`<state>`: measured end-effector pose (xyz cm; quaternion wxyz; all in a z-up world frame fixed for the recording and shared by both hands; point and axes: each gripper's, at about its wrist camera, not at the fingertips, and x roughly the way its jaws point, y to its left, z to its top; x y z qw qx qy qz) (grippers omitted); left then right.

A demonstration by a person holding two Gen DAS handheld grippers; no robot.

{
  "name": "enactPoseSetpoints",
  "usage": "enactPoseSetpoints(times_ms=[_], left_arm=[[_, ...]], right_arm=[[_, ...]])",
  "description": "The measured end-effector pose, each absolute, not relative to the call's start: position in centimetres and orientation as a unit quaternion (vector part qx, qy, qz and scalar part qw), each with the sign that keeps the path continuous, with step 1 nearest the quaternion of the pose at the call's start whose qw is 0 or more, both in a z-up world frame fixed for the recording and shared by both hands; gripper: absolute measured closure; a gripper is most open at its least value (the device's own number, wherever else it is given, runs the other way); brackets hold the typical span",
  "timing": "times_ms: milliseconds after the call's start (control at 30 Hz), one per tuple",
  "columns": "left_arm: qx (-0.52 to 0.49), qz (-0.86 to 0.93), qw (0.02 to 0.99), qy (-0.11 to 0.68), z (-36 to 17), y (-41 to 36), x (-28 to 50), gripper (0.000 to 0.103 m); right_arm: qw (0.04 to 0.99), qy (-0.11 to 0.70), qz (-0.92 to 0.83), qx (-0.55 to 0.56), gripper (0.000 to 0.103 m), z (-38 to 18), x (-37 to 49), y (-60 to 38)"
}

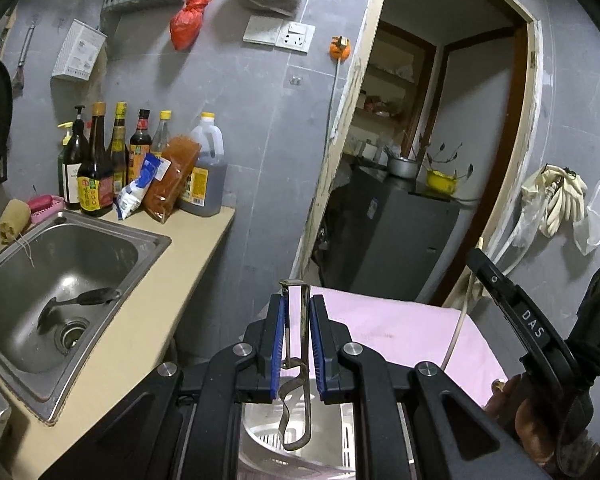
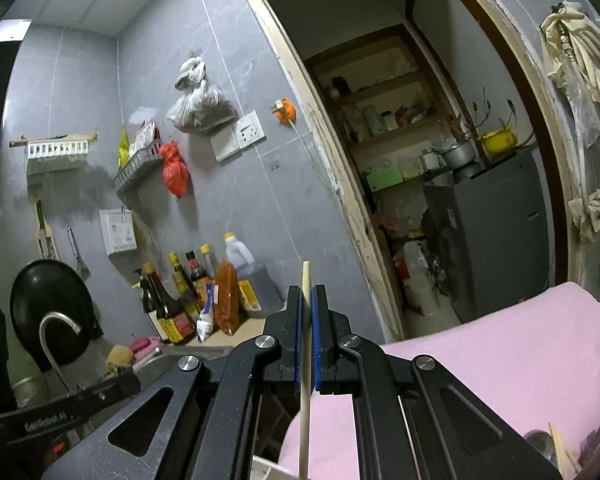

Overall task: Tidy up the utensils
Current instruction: 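Carry both items over the white caddy and open both tools to drop them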

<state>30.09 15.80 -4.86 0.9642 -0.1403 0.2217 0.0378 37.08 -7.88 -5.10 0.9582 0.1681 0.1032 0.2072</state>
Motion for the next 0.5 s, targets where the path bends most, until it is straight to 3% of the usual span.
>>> enactPoseSetpoints(times_ms=[100,200,300,433,500], left_arm=[[-0.141,0.032,0.963,0.228,-4.9,15.7,30.0,0.09],[-0.134,0.027,0.959,0.247,-4.9,15.3,30.0,0.089],[-0.135,0.024,0.957,0.254,-4.6,15.0,29.7,0.079],[-0.142,0.025,0.958,0.249,-3.7,14.4,29.0,0.057],[-0.146,0.024,0.959,0.241,-2.9,13.7,28.5,0.05]], right_arm=[[0.957,0.122,0.211,0.159,0.092,-5.2,36.7,-8.2],[0.954,0.138,0.212,0.164,0.063,-5.4,36.3,-8.9],[0.951,0.147,0.211,0.171,0.062,-5.3,36.1,-9.8],[0.951,0.152,0.208,0.171,0.062,-4.3,35.1,-11.5],[0.953,0.153,0.203,0.166,0.055,-3.7,34.6,-12.3]])
